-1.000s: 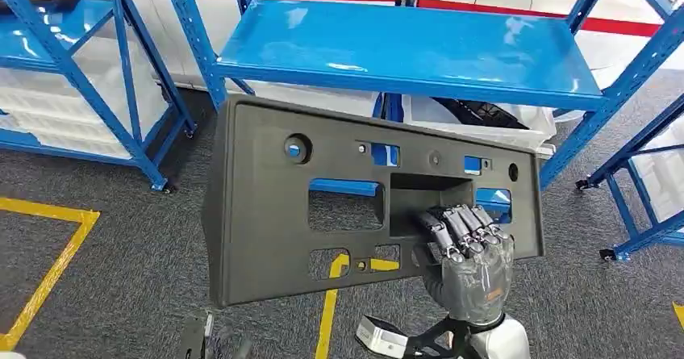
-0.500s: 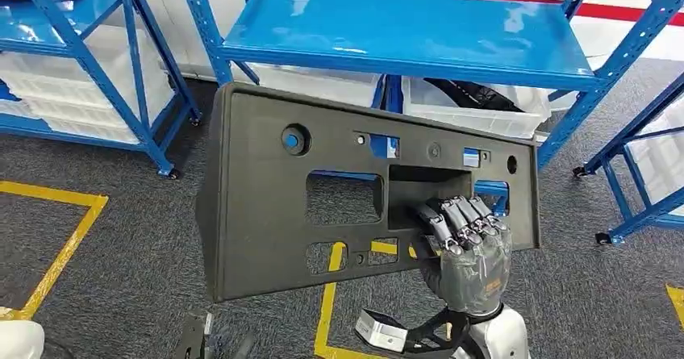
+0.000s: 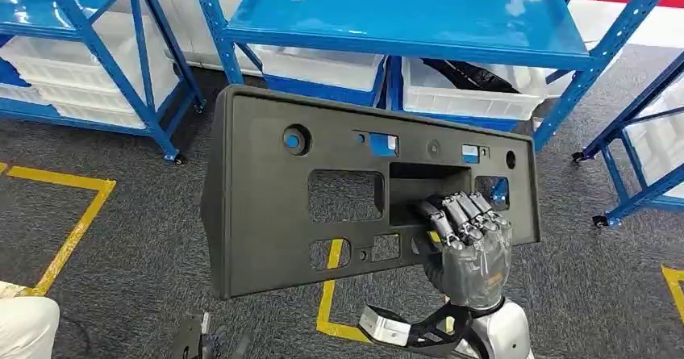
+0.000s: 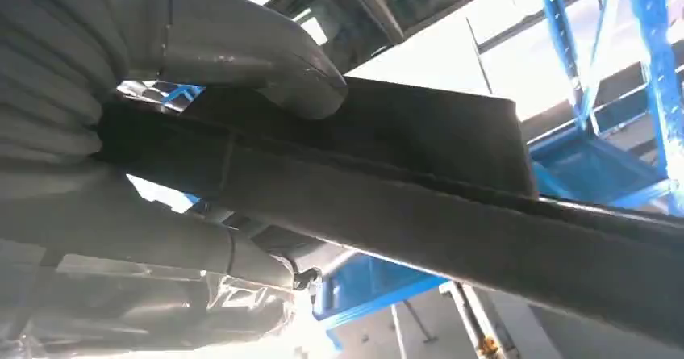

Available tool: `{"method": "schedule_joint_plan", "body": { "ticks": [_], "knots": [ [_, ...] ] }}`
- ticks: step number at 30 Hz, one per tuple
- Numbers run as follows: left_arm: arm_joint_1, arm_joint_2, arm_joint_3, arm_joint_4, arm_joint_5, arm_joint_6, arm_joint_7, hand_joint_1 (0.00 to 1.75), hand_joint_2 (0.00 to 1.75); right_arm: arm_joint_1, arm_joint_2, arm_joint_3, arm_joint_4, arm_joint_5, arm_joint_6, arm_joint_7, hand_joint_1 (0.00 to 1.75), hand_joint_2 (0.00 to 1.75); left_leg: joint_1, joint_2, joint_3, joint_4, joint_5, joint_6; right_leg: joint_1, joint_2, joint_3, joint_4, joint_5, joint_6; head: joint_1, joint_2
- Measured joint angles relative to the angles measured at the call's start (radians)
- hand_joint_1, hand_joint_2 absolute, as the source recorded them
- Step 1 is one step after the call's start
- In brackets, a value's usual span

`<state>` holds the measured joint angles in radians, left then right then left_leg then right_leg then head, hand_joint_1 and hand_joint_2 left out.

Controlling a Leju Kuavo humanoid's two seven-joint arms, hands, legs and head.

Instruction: Take the parts from the cabinet and place them on the table.

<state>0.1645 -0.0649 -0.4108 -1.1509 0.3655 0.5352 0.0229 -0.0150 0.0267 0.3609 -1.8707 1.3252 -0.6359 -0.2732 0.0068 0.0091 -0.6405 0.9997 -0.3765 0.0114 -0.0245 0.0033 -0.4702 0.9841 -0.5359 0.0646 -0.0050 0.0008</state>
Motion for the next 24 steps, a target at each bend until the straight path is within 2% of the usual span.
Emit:
{"method": "schedule_joint_plan", "body": {
  "ticks": [2,3,4,5,6,7,8,9,10,11,12,13,14,15,17,18,19,20,21,22,23,24],
  "knots": [
    [0.008,0.002,0.004,0.0,0.006,0.002,-0.003,0.0,1.75,0.0,0.002,-0.008,0.006,-0.005,0.0,-0.013,1.75,1.75,0.003,-0.001,-0.004,0.001,0.011,-0.004,-0.001,-0.002,-0.01,0.012,0.007,-0.011,-0.002,0.0],
    [0.01,0.003,0.004,0.0,0.012,0.002,-0.004,0.0,1.75,-0.001,0.003,-0.01,0.009,-0.007,0.0,-0.015,1.75,1.75,0.011,-0.001,-0.01,0.008,-0.006,-0.009,-0.013,-0.004,-0.02,0.012,0.014,-0.024,-0.003,0.0],
    [0.013,0.004,0.005,-0.001,0.014,0.002,-0.004,0.0,1.75,0.0,0.005,-0.013,0.011,-0.008,0.0,-0.017,1.75,1.75,0.011,-0.002,-0.024,0.042,-0.058,-0.012,-0.008,-0.004,-0.026,0.013,0.022,-0.038,-0.004,0.0],
    [0.014,0.004,0.005,-0.002,0.015,0.002,-0.006,0.0,1.75,-0.002,0.007,-0.016,0.013,-0.009,0.0,-0.019,1.75,1.75,0.012,-0.003,-0.045,0.104,-0.116,-0.015,-0.004,-0.006,-0.034,0.013,0.031,-0.052,-0.005,0.0],
    [0.014,0.005,0.005,-0.002,0.017,0.002,-0.007,0.0,1.75,-0.002,0.008,-0.018,0.014,-0.009,0.0,-0.02,1.75,1.75,0.012,-0.004,-0.069,0.183,-0.169,-0.018,0.001,-0.008,-0.045,0.014,0.04,-0.061,-0.007,0.0],
    [0.015,0.007,0.006,-0.002,0.02,0.002,-0.008,0.0,1.75,-0.002,0.009,-0.021,0.018,-0.008,0.0,-0.021,1.75,1.75,0.012,-0.004,-0.091,0.268,-0.21,-0.018,0.006,-0.008,-0.058,0.014,0.049,-0.066,-0.007,0.0],
    [0.016,0.007,0.006,-0.002,0.021,0.002,-0.008,0.0,1.75,-0.001,0.01,-0.023,0.021,-0.006,0.0,-0.021,1.75,1.75,0.012,-0.004,-0.098,0.318,-0.221,-0.017,0.012,-0.009,-0.069,0.015,0.058,-0.069,-0.007,0.0],
    [0.017,0.007,0.006,-0.002,0.022,0.002,-0.009,0.0,1.75,-0.001,0.011,-0.026,0.024,-0.005,0.0,-0.021,1.75,1.75,0.011,-0.006,-0.083,0.326,-0.205,-0.011,0.017,-0.008,-0.081,0.015,0.067,-0.07,-0.007,0.0],
    [0.017,0.007,0.006,-0.002,0.023,0.002,-0.009,0.0,1.75,-0.001,0.011,-0.027,0.025,-0.002,0.0,-0.021,1.75,1.75,0.009,-0.007,-0.051,0.292,-0.176,-0.002,0.022,-0.008,-0.09,0.015,0.074,-0.072,-0.008,0.0],
    [0.016,0.007,0.006,-0.002,0.023,0.001,-0.009,0.0,1.75,-0.001,0.011,-0.031,0.025,0.001,0.0,-0.021,1.75,1.75,0.005,-0.008,0.0,0.223,-0.145,0.01,0.027,-0.007,-0.098,0.015,0.081,-0.072,-0.008,0.0],
    [0.014,0.007,0.006,-0.002,0.023,-0.002,-0.009,0.0,1.75,-0.001,0.011,-0.035,0.024,0.005,0.0,-0.019,1.75,1.75,-0.001,-0.01,0.067,0.128,-0.121,0.028,0.032,-0.006,-0.104,0.015,0.088,-0.072,-0.008,0.0],
    [0.009,0.01,0.006,-0.002,0.024,-0.004,-0.009,0.0,1.75,0.0,0.011,-0.038,0.024,0.007,0.0,-0.017,1.75,1.75,-0.013,-0.016,0.126,0.035,-0.138,0.054,0.025,-0.006,-0.107,0.015,0.093,-0.071,-0.006,0.0],
    [0.009,0.015,0.004,-0.002,0.024,-0.006,-0.009,0.0,1.75,0.0,0.011,-0.042,0.023,0.009,0.0,-0.014,1.75,1.75,-0.014,-0.012,0.15,-0.002,-0.144,0.059,0.039,-0.006,-0.111,0.016,0.099,-0.062,0.0,0.0],
    [0.005,0.015,0.003,-0.002,0.024,-0.009,-0.009,0.0,1.75,0.002,0.011,-0.044,0.023,0.011,0.0,-0.012,1.75,1.75,-0.023,-0.013,0.147,-0.001,-0.137,0.054,0.025,-0.01,-0.113,0.015,0.106,-0.056,-0.002,0.0],
    [0.005,0.015,0.0,-0.002,0.024,-0.01,-0.009,0.0,1.75,0.003,0.011,-0.049,0.023,0.013,0.0,-0.012,1.75,1.75,-0.033,-0.013,0.14,-0.007,-0.124,0.063,0.019,-0.01,-0.116,0.012,0.119,-0.042,-0.008,0.0],
    [0.003,0.016,-0.001,-0.001,0.024,-0.012,-0.008,0.0,1.75,0.004,0.011,-0.054,0.023,0.013,0.0,-0.011,1.75,1.75,-0.015,-0.006,0.141,-0.037,-0.104,0.065,0.031,-0.008,-0.126,0.018,0.118,-0.039,-0.006,0.0],
    [-0.002,0.016,-0.003,-0.001,0.024,-0.013,-0.006,0.0,1.75,0.007,0.011,-0.058,0.023,0.017,0.0,-0.009,1.75,1.75,-0.016,-0.001,0.134,-0.041,-0.091,0.054,0.027,-0.006,-0.14,0.034,0.093,-0.04,-0.008,0.0],
    [-0.007,0.016,-0.006,0.0,0.024,-0.015,-0.006,0.0,1.75,0.006,0.01,-0.06,0.021,0.023,0.0,-0.005,1.75,1.75,-0.014,-0.001,0.118,-0.041,-0.078,0.065,0.026,-0.004,-0.162,0.082,0.04,-0.049,0.001,0.0],
    [-0.009,0.015,-0.01,0.001,0.023,-0.023,-0.003,0.0,1.75,0.008,0.009,-0.064,0.021,0.031,0.0,0.001,1.75,1.75,-0.014,0.0,0.105,-0.041,-0.069,0.059,0.021,-0.004,-0.18,0.146,-0.007,-0.053,0.003,0.0],
    [-0.011,0.015,-0.014,0.003,0.02,-0.027,0.0,0.0,1.75,0.013,0.008,-0.066,0.021,0.033,0.0,0.008,1.75,1.75,-0.014,0.0,0.09,-0.041,-0.058,0.059,0.015,-0.004,-0.196,0.22,-0.047,-0.052,0.002,0.0],
    [-0.015,0.015,-0.017,0.005,0.019,-0.032,0.004,0.0,1.75,0.019,0.007,-0.068,0.021,0.033,0.0,0.013,1.75,1.75,-0.012,0.003,0.074,-0.039,-0.046,0.056,0.011,-0.004,-0.207,0.283,-0.064,-0.042,0.004,0.0],
    [-0.02,0.015,-0.019,0.011,0.016,-0.035,0.005,0.0,1.75,0.023,0.005,-0.072,0.02,0.033,0.0,0.013,1.75,1.75,-0.011,0.004,0.06,-0.038,-0.035,0.052,0.006,-0.004,-0.202,0.307,-0.056,-0.028,0.004,0.0]
  ]
}}
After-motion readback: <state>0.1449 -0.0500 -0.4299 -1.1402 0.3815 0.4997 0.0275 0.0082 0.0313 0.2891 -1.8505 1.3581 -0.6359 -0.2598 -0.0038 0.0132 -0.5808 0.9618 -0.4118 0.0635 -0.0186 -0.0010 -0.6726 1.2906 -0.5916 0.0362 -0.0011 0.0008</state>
